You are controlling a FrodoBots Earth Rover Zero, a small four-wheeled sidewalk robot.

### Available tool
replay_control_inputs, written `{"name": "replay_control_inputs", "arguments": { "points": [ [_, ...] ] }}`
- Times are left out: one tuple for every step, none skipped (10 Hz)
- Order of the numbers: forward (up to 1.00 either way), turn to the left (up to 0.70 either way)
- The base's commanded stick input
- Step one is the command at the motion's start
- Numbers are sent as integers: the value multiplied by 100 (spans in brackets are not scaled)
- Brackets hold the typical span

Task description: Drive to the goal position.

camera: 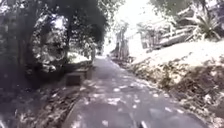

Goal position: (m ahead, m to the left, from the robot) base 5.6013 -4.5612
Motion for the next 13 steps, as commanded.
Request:
{"name": "replay_control_inputs", "arguments": {
  "points": [
    [50, 0],
    [50, 0],
    [50, 0],
    [50, 0],
    [50, 0],
    [50, 0],
    [50, 0],
    [50, 0],
    [50, 0],
    [50, 0],
    [50, 0],
    [50, 0],
    [50, 0]
  ]
}}
